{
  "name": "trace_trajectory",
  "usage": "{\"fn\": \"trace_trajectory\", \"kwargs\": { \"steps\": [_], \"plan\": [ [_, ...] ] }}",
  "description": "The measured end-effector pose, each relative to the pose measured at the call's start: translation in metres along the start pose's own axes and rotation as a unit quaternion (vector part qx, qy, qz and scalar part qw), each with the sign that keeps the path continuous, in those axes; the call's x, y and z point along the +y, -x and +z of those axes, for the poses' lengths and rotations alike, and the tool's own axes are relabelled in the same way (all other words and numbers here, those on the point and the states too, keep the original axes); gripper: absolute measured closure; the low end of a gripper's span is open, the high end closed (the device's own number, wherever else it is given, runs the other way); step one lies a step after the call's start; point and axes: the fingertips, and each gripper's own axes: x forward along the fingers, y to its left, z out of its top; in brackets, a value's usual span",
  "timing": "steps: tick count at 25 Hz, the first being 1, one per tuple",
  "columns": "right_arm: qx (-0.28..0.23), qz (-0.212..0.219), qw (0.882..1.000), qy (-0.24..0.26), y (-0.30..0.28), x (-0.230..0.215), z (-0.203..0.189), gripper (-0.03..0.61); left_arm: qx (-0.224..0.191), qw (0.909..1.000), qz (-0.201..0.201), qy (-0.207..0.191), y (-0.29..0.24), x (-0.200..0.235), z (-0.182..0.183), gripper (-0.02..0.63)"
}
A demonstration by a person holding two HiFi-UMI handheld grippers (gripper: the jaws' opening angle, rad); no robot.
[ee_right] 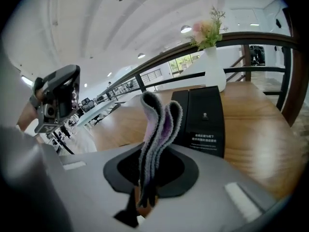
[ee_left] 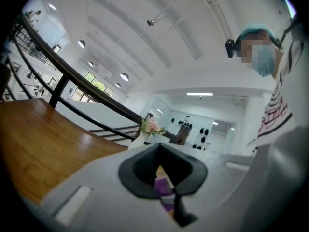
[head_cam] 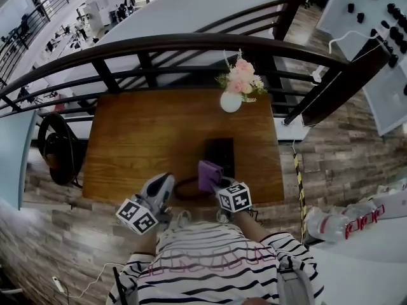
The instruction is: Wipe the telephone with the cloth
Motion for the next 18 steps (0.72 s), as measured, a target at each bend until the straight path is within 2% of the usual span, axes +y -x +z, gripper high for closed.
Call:
{"fn": "trace_trajectory", "kwargs": {
  "steps": [6,18],
  "plan": [
    [0.013,-0.050,0.998,-0.026,0.012,-0.039,-0.012,0.535,0.001,1.0000,0.000,0.004,-0.003,-0.001,-0.004,0.615],
    [-0.005,-0.143,0.986,-0.084,0.072,-0.110,-0.028,0.535,0.014,0.9995,-0.027,0.012,-0.026,-0.011,-0.013,0.615]
  ]
}}
